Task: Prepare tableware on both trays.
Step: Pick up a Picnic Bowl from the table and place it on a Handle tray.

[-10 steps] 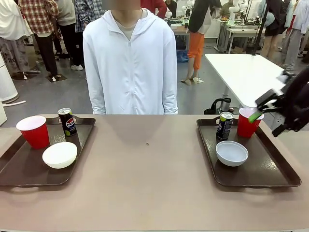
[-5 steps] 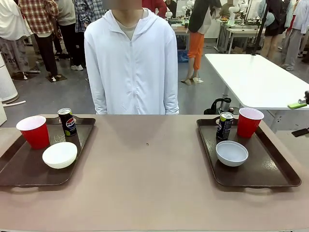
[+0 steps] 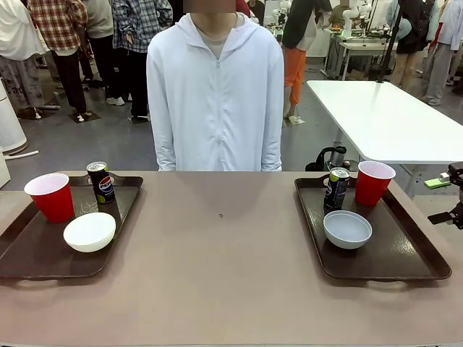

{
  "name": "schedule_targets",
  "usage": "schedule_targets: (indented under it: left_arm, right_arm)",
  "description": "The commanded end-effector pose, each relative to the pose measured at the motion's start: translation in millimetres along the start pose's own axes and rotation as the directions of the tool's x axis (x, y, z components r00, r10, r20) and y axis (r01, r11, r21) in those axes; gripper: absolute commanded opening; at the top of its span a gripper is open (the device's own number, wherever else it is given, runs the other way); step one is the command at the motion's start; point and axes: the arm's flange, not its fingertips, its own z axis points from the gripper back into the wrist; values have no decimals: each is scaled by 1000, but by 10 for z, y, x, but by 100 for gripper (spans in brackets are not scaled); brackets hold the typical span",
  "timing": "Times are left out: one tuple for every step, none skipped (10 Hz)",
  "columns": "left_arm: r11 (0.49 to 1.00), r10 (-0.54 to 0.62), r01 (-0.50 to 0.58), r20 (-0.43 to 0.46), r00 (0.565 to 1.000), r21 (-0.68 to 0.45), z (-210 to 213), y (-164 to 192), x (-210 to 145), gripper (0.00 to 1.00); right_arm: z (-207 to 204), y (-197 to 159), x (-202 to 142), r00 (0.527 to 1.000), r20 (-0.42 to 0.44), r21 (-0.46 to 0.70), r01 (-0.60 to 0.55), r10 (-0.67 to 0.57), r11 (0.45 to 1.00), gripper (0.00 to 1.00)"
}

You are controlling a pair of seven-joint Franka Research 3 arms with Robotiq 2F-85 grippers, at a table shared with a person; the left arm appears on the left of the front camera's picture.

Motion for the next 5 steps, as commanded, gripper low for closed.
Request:
schedule_targets:
  left_arm:
    - [1000, 18, -18, 16, 1000, -15, 15, -38, 17, 100]
    - [1000, 18, -18, 16, 1000, -15, 15, -38, 17, 100]
    - [1000, 18, -18, 16, 1000, -15, 15, -38, 17, 100]
    - [1000, 18, -18, 16, 1000, -15, 15, -38, 17, 100]
    - [1000, 18, -18, 16, 1000, -15, 15, -38, 17, 100]
  right_arm:
    - [26, 61, -33, 1000, -6, -1, 11, -11, 1000, 100]
    - [26, 61, -33, 1000, -6, -1, 11, -11, 1000, 100]
    - [26, 61, -33, 1000, -6, -1, 11, -11, 1000, 100]
    - [26, 61, -33, 1000, -6, -1, 11, -11, 1000, 100]
    - [26, 61, -33, 1000, -6, -1, 11, -11, 1000, 100]
